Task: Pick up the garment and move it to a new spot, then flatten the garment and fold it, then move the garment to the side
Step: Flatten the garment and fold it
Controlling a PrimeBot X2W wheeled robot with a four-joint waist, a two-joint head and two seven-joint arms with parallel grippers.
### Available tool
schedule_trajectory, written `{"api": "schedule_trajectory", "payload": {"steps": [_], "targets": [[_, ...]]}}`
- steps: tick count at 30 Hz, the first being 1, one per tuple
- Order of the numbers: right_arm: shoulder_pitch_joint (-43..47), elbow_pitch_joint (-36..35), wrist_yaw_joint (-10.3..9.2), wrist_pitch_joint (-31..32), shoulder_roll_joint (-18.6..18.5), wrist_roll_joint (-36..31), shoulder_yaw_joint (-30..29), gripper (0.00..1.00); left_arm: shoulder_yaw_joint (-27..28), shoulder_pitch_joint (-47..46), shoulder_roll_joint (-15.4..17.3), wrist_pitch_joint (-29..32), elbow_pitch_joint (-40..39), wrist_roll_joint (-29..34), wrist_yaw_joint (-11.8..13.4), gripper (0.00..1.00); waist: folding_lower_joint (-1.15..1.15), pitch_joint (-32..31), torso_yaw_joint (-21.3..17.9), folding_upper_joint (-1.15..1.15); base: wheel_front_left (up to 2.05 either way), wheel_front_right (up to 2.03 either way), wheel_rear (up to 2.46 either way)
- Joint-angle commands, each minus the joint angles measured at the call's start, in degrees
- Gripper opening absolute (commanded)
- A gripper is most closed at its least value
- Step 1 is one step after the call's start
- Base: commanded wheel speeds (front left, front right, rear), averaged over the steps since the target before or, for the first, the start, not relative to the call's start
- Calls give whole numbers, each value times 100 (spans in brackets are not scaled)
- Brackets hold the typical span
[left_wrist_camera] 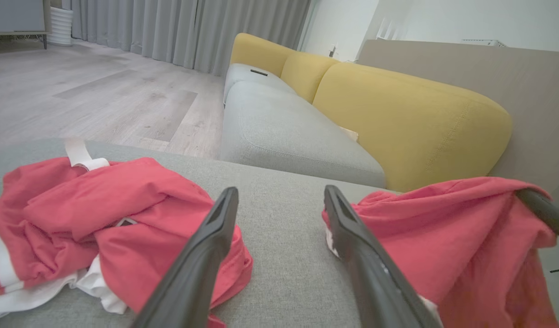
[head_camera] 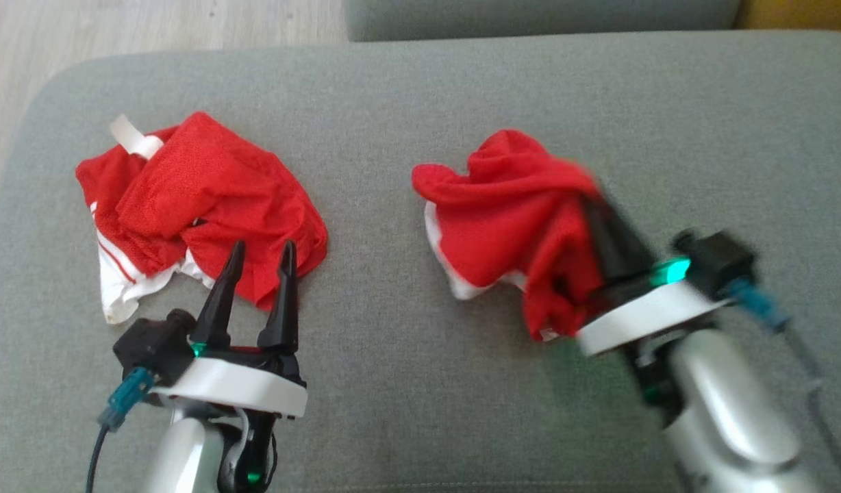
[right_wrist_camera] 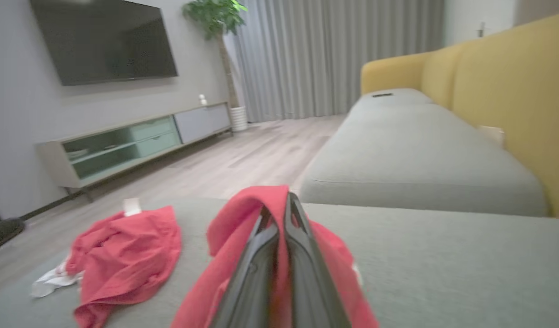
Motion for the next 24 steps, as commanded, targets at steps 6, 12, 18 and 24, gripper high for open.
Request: {"api": "schedule_trajectory", "payload": {"steps": [6, 12, 18, 24], "targets": [[-558, 398, -5, 704, -387, 116, -747, 0, 100, -267, 12, -70, -185, -5, -25, 100, 0, 245, 154, 0, 0, 0, 0], [-966, 1247, -5, 993, -595, -434, -1699, 0, 98, -350, 12, -70, -131, 9, -59, 100, 0, 406, 282, 0, 0, 0, 0], [-1417, 1732, -5, 819, -584, -1329, -2334, 35, 114, -394, 12, -70, -138, -4, -61, 100, 0, 494, 287, 0, 0, 0, 0], [-1713, 1969, -5, 527, -373, -1853, -2282, 100, 129, -433, 12, -70, -128, -24, -43, 100, 0, 473, 161, 0, 0, 0, 0]]}}
